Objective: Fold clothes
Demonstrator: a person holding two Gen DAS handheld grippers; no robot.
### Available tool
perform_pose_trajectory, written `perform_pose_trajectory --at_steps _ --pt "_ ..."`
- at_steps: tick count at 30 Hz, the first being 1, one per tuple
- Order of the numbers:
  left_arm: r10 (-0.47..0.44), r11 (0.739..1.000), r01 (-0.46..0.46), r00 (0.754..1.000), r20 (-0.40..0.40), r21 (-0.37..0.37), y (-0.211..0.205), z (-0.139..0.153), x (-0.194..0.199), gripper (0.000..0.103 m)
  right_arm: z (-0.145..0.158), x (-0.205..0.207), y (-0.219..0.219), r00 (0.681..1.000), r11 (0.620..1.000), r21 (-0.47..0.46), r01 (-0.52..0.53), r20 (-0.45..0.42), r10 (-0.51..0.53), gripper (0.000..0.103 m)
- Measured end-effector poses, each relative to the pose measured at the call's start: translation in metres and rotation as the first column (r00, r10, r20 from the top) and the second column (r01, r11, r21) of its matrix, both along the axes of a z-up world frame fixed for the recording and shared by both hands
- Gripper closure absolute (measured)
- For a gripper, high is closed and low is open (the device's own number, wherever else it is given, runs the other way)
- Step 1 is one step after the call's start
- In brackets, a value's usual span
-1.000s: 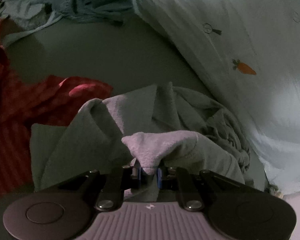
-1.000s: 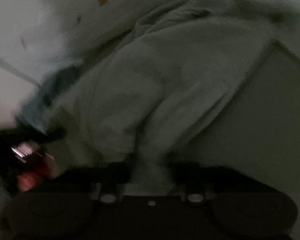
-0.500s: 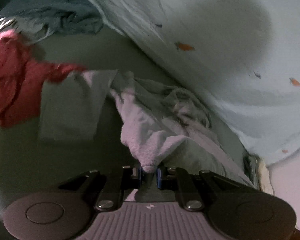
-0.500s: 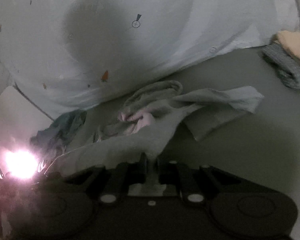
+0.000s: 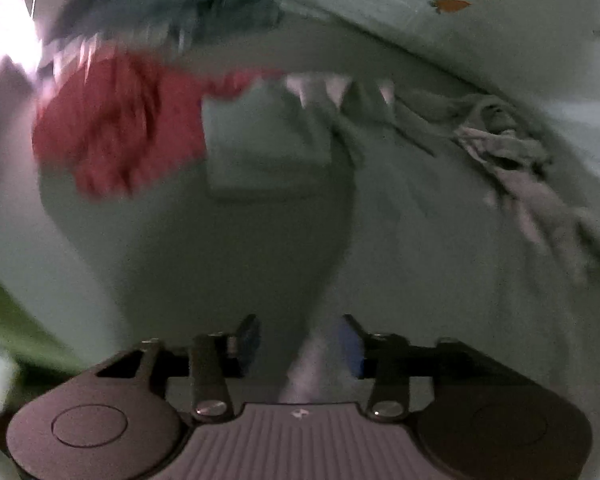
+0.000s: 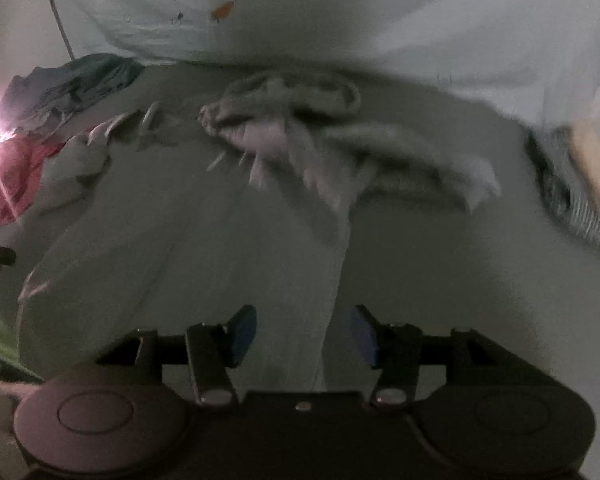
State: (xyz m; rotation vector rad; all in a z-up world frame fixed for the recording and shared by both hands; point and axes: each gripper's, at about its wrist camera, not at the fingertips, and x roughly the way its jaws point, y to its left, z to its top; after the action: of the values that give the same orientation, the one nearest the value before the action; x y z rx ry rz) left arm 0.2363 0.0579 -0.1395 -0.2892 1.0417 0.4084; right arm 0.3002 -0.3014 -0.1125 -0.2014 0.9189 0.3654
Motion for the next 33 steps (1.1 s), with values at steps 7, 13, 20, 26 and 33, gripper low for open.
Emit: perform_pose_trajectory --at_steps 7,13,20,26,33 --pt "-0.033 0.999 0.033 0.999 -0.006 0.009 0.058 -0.011 0.062 0.036 0.0 0.01 0.045 1.0 1.0 0.025 0.015 0.007 -0.015 0.045" --pt "-0.124 0.99 0.128 0.991 0.058 -0.066 0.122 -0.031 0.099 0.029 -0.021 0.007 0.135 0.999 0.995 -0.095 -0.04 0.028 0.043 0.037" --pt "-0.36 0.923 0.362 0.932 0.046 -0.126 0.133 -0.066 0.137 0.033 -0.026 0.007 0.235 0.999 0.993 -0.104 0.048 -0.009 -0.049 0.036" --pt "-0.451 0.875 0.462 0.887 0.105 -0.148 0.142 -0.053 0.138 0.088 -0.023 -0.008 0.288 0.995 0.985 -0.144 0.095 0.017 -0.094 0.036" --pt "-0.596 0.8 0.575 0.795 0.111 0.173 0.181 -0.029 0.117 0.024 -0.014 -0.005 0.321 0.992 0.981 -0.164 0.1 0.099 -0.084 0.036"
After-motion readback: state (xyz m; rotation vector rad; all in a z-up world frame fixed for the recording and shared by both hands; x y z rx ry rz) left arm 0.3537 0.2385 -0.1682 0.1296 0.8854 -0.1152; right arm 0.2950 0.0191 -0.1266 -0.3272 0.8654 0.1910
